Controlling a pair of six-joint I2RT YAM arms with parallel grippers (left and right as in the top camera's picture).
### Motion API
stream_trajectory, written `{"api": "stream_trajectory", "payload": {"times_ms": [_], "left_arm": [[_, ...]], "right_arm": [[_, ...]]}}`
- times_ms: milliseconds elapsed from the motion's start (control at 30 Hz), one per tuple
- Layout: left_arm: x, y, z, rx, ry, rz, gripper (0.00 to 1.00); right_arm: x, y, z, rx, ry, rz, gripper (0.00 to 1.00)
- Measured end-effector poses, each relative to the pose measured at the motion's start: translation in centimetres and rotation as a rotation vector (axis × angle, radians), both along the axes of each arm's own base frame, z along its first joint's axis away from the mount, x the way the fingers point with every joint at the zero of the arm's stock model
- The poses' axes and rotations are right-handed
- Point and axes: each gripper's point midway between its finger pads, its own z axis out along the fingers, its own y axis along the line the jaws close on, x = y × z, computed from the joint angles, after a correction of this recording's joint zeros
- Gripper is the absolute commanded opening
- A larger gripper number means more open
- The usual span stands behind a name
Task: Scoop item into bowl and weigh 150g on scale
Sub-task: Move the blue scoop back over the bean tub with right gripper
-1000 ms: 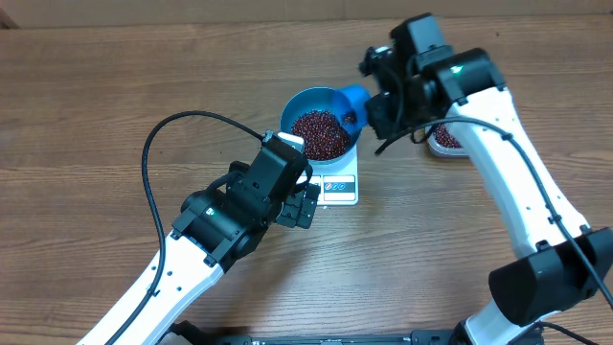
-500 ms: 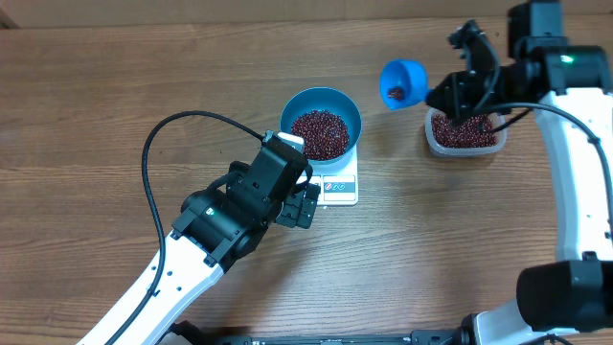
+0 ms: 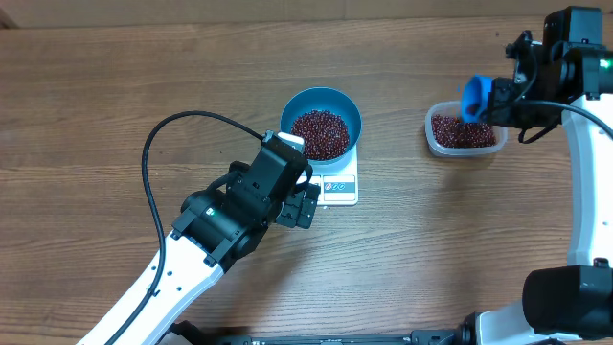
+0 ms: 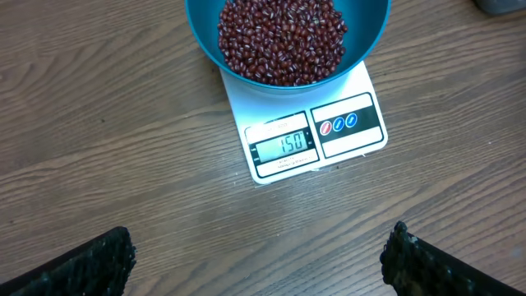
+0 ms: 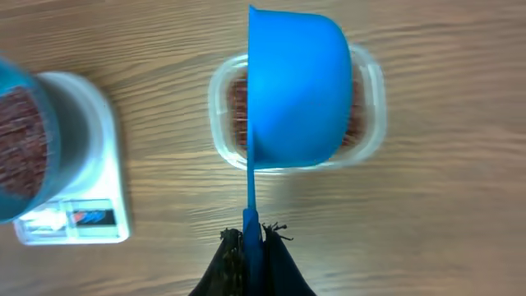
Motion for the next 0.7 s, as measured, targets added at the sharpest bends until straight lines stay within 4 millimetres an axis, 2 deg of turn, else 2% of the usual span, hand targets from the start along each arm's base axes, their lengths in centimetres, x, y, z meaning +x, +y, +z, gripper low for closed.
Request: {"api": "stream_trajectory", "payload": {"times_ms": [100,333,700], "left_arm": [[0.0,0.0,0.0,0.0,0.0,0.0,1.0],[0.0,0.0,0.0,0.0,0.0,0.0,1.0],[0.0,0.0,0.0,0.0,0.0,0.0,1.0]], "right_arm": [[-0.3,-0.6,-0.1,-0.098,0.022,-0.048,0.04],[-0.5,0.8,0.1,-0.298,0.028,-0.035,0.04],[-1.1,0.3,-0.7,-0.407,0.083,-0.054,0.04]]}}
